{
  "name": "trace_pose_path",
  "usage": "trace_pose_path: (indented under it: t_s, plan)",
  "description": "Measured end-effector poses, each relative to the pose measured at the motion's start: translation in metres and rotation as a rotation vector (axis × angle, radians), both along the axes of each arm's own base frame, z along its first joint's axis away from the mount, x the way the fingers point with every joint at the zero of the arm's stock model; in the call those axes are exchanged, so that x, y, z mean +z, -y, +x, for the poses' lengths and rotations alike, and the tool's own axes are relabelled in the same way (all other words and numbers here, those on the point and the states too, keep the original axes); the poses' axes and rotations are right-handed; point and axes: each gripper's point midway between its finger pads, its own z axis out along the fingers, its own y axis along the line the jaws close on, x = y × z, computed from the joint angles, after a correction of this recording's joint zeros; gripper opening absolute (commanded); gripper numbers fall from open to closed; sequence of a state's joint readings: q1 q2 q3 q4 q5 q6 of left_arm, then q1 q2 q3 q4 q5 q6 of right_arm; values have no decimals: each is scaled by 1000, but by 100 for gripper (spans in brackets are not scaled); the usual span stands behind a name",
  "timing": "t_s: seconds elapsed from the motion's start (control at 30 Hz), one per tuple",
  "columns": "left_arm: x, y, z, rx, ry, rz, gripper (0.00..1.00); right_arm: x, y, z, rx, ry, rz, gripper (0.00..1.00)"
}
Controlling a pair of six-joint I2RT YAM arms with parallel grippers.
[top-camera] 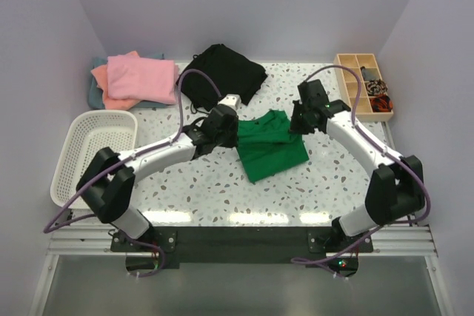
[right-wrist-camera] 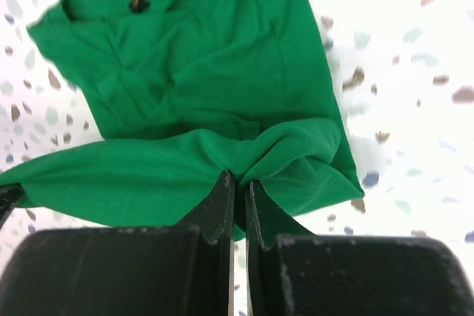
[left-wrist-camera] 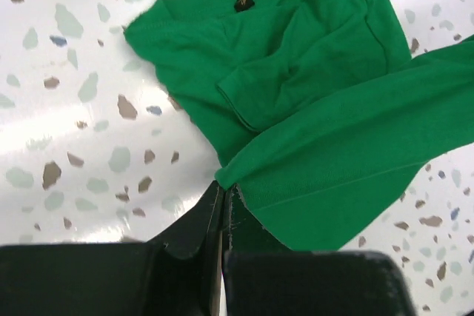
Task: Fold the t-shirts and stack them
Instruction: Fold the long partially folded tshirt into a neat square
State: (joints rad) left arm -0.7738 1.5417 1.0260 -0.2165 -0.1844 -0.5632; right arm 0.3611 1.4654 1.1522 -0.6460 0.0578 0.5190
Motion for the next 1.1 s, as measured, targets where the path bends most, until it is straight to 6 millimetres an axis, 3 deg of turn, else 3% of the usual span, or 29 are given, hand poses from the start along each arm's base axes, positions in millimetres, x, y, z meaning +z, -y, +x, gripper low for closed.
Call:
trace_pose_path:
  t_s: [0.13,0.3,0.5,0.53,0.63,0.67,0.7,0.73,0.77,0.83,0.87,0.97,1.1]
  plan:
    - [-11,3,32,-5,-13,3,0,-5,-3,43,3,2,-1,0]
    - [-29,1,73,4,-32,-11,0,-36,-8,90,19,-46,8,0]
    - [-42,-25,115,66,-43,-63,0,-72,-23,139,56,-87,51,0]
    - [-40,-30,124,79,-34,-73,0,-73,-26,147,65,-83,61,9]
    - [-31,-38,144,103,1,-105,22,-68,-35,171,88,-47,90,26]
    - [-28,-38,149,105,12,-114,40,-64,-38,179,98,-26,104,45]
    - [-23,-38,159,106,34,-126,49,-57,-39,188,107,0,114,52]
    - [-20,-36,164,98,52,-128,54,-52,-41,195,105,15,129,55]
    - [-16,-34,171,98,70,-137,72,-46,-40,203,113,41,136,59]
    - [-12,-32,178,103,94,-145,87,-31,-37,220,112,104,142,64]
    - [-13,-33,178,105,100,-136,88,-24,-34,226,111,135,141,71]
    - [-12,-40,176,127,114,-116,88,-5,-23,234,105,220,122,73]
    - [-5,-43,164,118,116,-120,86,10,-10,219,109,236,83,70]
